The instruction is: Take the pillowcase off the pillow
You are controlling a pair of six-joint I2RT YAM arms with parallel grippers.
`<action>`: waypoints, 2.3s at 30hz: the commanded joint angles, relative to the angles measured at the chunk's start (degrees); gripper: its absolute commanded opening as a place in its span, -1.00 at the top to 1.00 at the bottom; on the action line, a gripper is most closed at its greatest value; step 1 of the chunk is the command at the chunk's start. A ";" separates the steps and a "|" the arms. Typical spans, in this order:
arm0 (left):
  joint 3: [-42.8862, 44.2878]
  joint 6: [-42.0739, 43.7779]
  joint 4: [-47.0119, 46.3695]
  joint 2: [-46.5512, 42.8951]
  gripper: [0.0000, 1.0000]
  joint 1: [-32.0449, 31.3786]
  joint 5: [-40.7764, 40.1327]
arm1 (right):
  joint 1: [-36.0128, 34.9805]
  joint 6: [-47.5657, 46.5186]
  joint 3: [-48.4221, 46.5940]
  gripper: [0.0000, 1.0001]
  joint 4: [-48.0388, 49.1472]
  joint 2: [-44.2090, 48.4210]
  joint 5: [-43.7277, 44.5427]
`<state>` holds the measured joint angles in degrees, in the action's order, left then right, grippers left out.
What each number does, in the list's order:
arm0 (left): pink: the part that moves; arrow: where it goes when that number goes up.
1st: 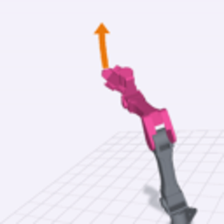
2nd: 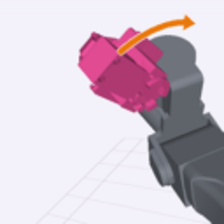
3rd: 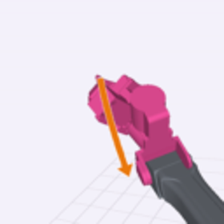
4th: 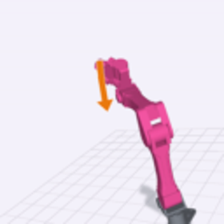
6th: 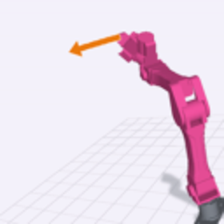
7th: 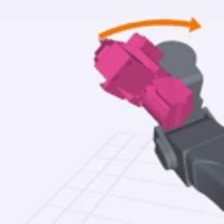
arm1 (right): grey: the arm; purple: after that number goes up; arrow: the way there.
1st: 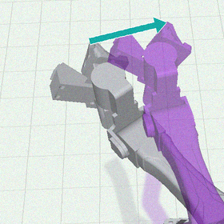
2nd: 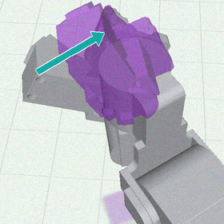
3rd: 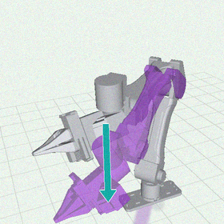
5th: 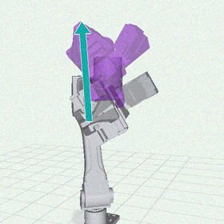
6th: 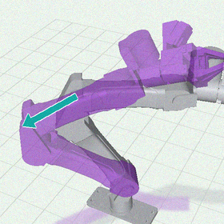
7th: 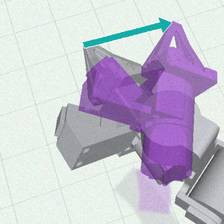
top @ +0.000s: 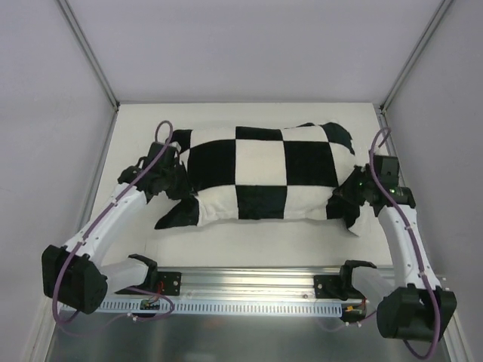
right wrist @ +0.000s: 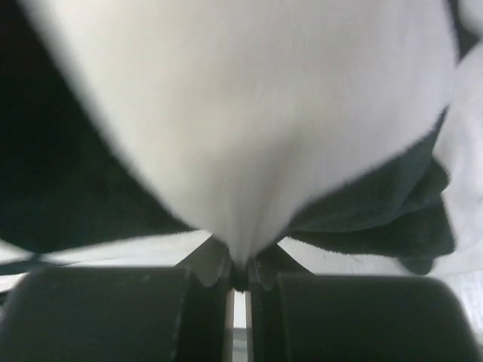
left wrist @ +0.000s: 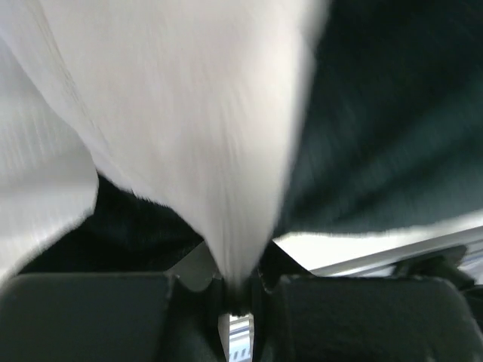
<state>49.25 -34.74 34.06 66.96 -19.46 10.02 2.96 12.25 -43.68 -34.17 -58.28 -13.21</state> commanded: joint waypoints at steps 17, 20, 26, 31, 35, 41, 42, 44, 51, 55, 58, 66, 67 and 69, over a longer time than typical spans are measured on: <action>53.84 4.60 17.88 -19.05 1.00 0.21 -14.59 | -0.67 -4.95 -53.70 0.99 -18.12 15.47 16.20; 53.58 3.90 18.40 -21.60 1.00 0.21 -14.50 | -1.38 -4.61 -54.49 0.99 -19.09 16.79 15.94; 52.26 2.22 20.07 -24.42 1.00 0.13 -12.40 | -2.52 -4.25 -55.90 0.99 -21.19 19.95 16.11; 51.64 1.26 22.01 -27.67 1.00 0.13 -12.13 | -4.27 -4.60 -57.92 0.99 -24.36 22.86 17.78; 51.56 0.82 23.33 -28.73 1.00 0.13 -12.57 | -5.68 -4.78 -58.36 0.99 -26.30 23.48 20.85; 49.53 3.45 23.15 -16.38 1.00 0.13 -17.56 | -5.77 -2.06 -45.02 0.99 -14.13 15.41 19.11; 50.14 4.76 22.98 -13.46 1.00 0.21 -18.45 | -5.77 -1.27 -43.52 0.99 -11.82 12.78 18.49; 51.55 7.13 21.66 -3.66 1.00 0.48 -19.51 | -5.77 -1.35 -42.54 0.97 -6.46 2.42 16.83; 66.13 10.57 24.47 21.27 -0.81 10.24 -8.61 | -5.69 -4.08 -65.04 -0.82 -18.30 -27.50 11.54; 66.06 10.83 24.38 20.67 -0.97 10.24 -11.76 | -4.55 -5.48 -56.62 -0.93 -12.16 -21.62 15.58; 64.83 11.27 24.30 19.71 -0.97 10.24 -13.80 | -2.96 -5.66 -50.46 -0.93 -9.87 -18.45 14.36; 52.71 10.66 20.17 14.44 -0.97 10.24 -8.27 | -1.12 -6.71 -41.58 -0.97 -7.05 -18.53 9.43; 51.57 10.57 19.82 12.86 -0.97 10.24 -7.48 | -1.03 -6.71 -41.22 -0.97 -6.87 -18.71 9.17; 48.58 10.48 18.85 11.27 -0.97 10.24 -6.60 | -1.12 -6.80 -40.52 -0.93 -6.44 -19.06 8.65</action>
<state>101.23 -24.71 55.13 80.29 -9.04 0.32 1.89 6.39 -85.17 -43.31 -76.71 -2.52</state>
